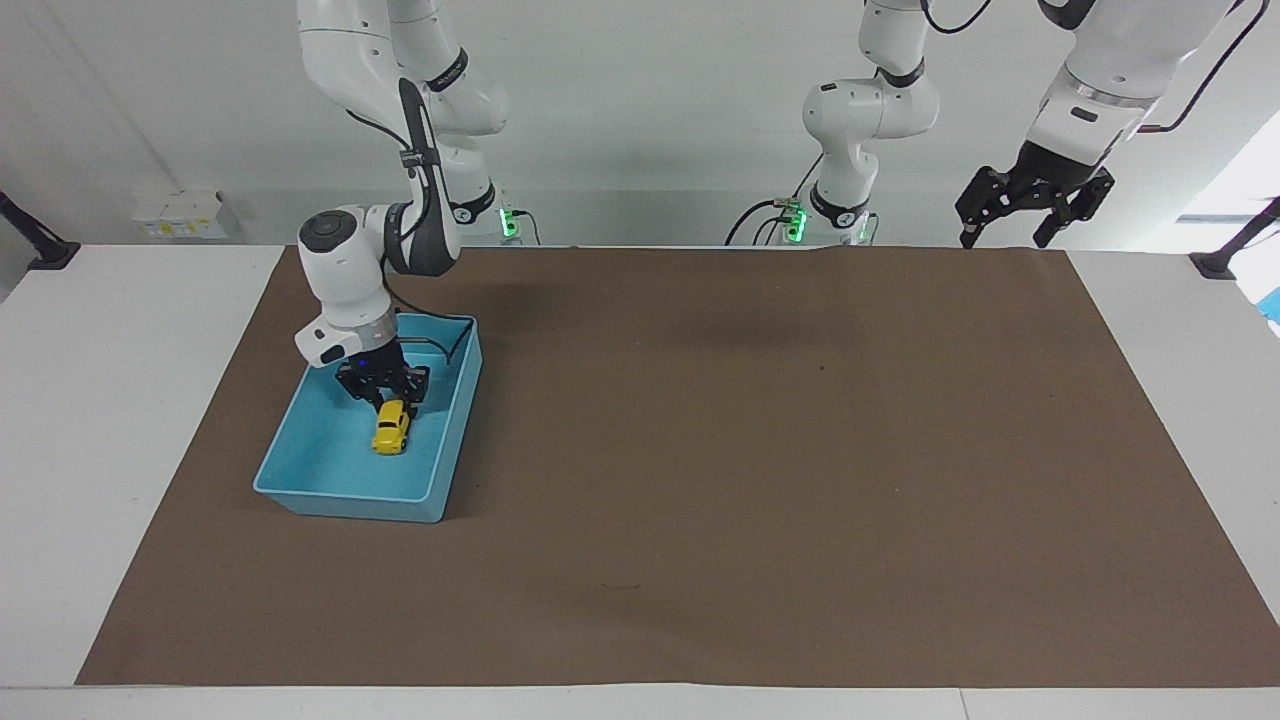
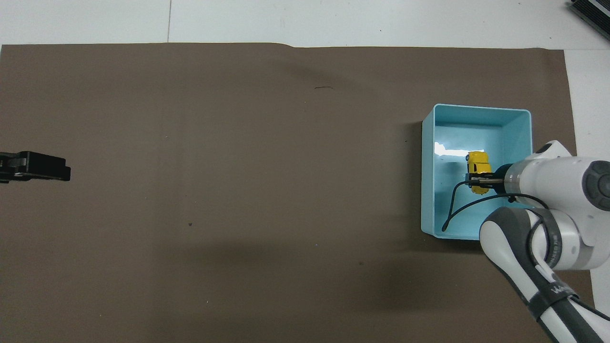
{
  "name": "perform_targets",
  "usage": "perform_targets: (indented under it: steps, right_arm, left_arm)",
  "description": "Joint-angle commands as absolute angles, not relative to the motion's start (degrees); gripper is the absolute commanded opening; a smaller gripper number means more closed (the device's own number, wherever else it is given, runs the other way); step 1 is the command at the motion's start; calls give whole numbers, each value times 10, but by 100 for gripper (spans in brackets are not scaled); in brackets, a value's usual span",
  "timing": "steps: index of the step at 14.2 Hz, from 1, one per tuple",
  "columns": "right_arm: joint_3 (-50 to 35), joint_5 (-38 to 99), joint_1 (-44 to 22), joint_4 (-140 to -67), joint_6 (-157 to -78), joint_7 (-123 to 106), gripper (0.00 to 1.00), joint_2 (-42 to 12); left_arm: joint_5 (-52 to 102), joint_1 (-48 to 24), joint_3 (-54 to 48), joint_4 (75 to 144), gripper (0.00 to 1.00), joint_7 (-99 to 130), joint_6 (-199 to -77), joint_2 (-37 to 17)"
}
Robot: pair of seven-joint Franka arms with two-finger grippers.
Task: Wind up and store yellow beetle car
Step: 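Lower the car onto the bin floor and open the right gripper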
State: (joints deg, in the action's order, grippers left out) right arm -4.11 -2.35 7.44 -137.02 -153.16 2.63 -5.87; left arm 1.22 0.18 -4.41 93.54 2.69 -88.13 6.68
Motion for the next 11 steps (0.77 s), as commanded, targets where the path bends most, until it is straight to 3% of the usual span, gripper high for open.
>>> perform_targets:
  steps: [1,4,11]
  right_arm:
    - [-45,-7,84,-1374,-1535,2,100,-63]
    - [-45,-6,83,-1353,-1508,6,100,-44]
    - [-43,-5,96,-1172,-1250,-1,100,-36]
  left_arm:
    - [17,-3,-37,933,100,30,-874,70]
    - [17,6,-31,933,100,30,-873,70]
    - [17,6,-31,933,100,29,-873,70]
